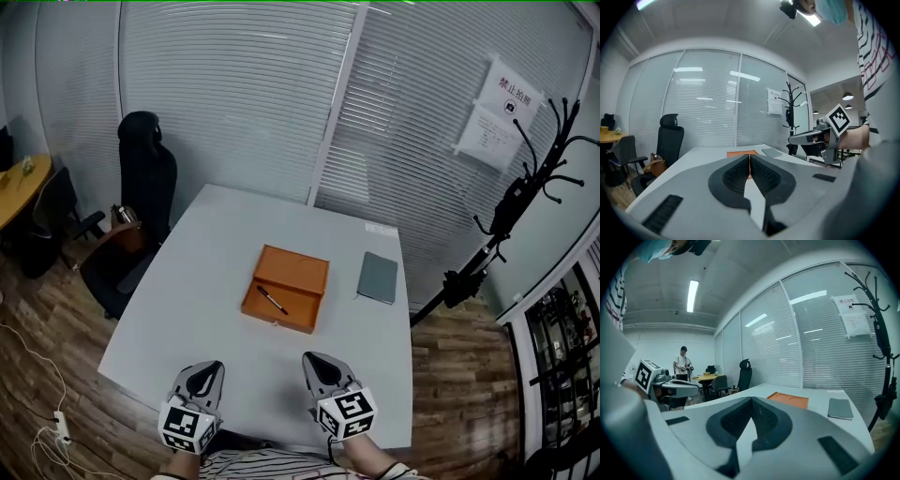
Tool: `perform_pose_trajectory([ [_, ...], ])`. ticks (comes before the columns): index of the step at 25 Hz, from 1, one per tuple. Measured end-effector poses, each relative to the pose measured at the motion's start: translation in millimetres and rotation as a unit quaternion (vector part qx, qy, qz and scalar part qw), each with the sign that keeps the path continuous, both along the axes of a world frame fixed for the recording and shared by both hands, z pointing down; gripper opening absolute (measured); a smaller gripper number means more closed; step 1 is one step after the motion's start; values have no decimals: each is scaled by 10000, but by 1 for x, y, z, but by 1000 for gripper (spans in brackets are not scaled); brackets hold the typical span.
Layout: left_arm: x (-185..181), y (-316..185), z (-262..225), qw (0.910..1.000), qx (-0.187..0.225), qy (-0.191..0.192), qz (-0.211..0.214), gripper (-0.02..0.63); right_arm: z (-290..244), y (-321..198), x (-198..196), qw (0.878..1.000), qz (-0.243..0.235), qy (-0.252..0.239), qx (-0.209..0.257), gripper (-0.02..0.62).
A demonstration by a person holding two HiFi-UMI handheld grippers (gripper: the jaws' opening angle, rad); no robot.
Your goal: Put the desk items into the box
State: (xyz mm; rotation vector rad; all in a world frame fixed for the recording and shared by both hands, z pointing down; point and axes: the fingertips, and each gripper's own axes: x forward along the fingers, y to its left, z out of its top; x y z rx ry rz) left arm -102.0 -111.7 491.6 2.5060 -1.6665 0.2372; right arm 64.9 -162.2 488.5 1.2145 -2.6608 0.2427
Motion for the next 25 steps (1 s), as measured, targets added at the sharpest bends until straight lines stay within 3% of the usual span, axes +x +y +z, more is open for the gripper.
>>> perform_pose_trajectory([
  [25,14,10,1,9999,-9,-91,-95,26,4,9,11,10000,-86,-13,5,25],
])
